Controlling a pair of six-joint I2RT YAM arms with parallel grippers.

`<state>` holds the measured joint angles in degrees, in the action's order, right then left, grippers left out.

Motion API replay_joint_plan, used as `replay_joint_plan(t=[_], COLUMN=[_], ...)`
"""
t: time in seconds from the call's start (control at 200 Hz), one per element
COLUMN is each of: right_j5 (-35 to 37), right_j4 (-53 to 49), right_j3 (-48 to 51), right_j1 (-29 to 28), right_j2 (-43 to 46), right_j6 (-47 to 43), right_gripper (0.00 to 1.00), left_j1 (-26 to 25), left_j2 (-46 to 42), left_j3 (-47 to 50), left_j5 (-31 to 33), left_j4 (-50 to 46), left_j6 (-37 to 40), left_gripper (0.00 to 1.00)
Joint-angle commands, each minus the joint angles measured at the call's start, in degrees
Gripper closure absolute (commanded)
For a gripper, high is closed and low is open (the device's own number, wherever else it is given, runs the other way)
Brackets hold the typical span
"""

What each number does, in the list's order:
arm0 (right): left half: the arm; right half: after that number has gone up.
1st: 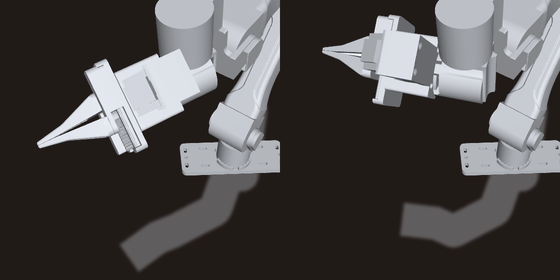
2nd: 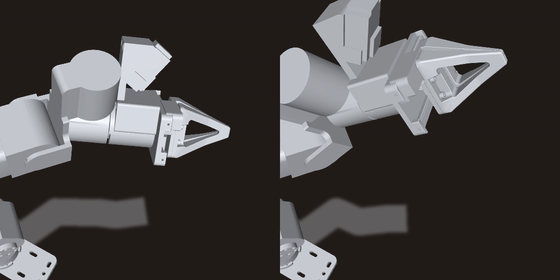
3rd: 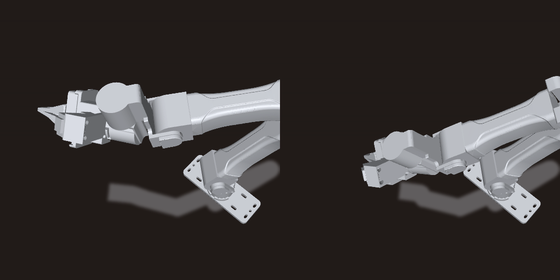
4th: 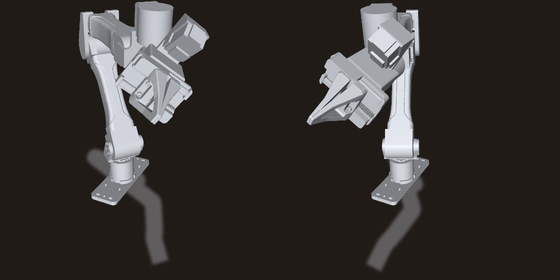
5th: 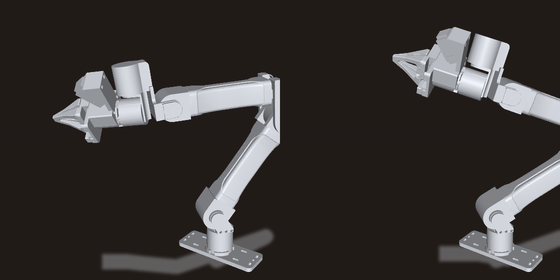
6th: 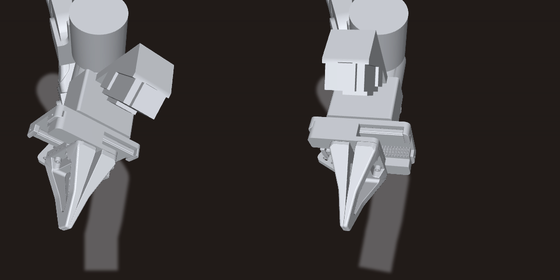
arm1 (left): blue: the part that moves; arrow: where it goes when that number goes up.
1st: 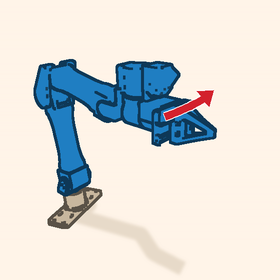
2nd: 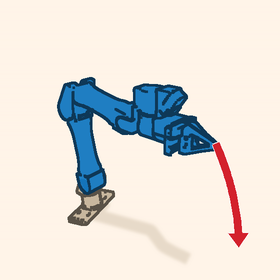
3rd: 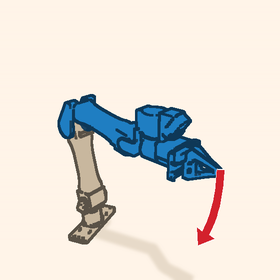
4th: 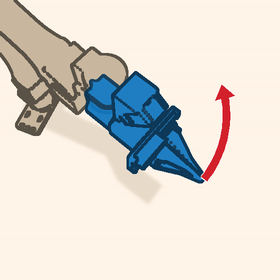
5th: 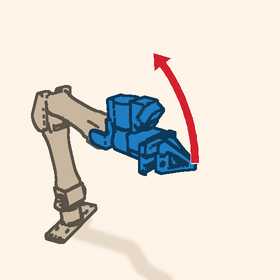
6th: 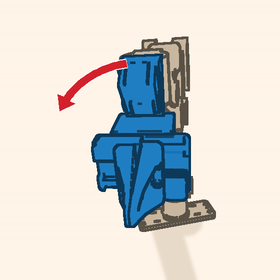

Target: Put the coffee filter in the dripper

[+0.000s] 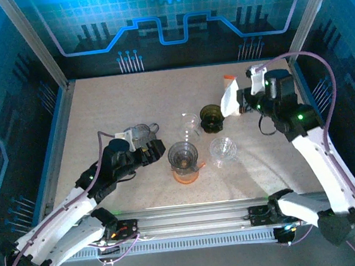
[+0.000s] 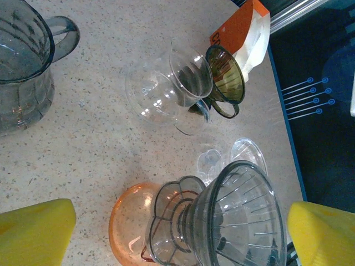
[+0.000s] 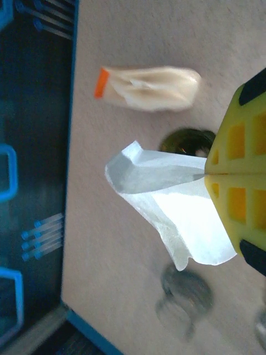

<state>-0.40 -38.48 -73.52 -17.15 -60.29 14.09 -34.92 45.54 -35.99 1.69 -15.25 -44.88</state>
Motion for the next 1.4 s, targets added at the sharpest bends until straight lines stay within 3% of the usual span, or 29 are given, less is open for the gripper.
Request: replay_joint_plan(t=[0.0,0.305,0.445,0.966,1.176,1.396], right_j5=[-6.3,-6.1,-5.2,-5.6,-7.6,-3.6], right_j4=[-13.6,-33.0,-37.5,-42.7,-44.1,-45.0], right_j3=[-3.6,-15.3,-19.5,-36.3,-36.6,-37.3], right_j1=[-4.9,-22.5,-27.4,-29.3,-29.4,-29.4], right_j2=[1.0,-7.4,-13.2,-27.9,-31.5,-36.2], right_j6=[2.6,6.9,8.4,9.8,10.7,10.8], right_gripper=[1.00,1.00,1.00,1.00,1.00,1.00], left_j1=[0.6,0.9,1.0,1.2,1.4,2.0], left_j2=[-1.3,-2.2,-2.0,-2.5,-3.7,-5.2], left_j3=[-2.8,-3.3,-2.9,-2.0,-1.9,-2.4], left_j5=[-1.4,-1.9,-2.2,-4.0,-4.0,-3.9], left_j4=[-2.1,-3.0,-2.3,-1.8,-2.2,-2.1], left_j6=[1.6,2.6,2.3,2.0,2.3,2.5], left_gripper=[0.01,0.01,0.01,0.01,0.01,0.01])
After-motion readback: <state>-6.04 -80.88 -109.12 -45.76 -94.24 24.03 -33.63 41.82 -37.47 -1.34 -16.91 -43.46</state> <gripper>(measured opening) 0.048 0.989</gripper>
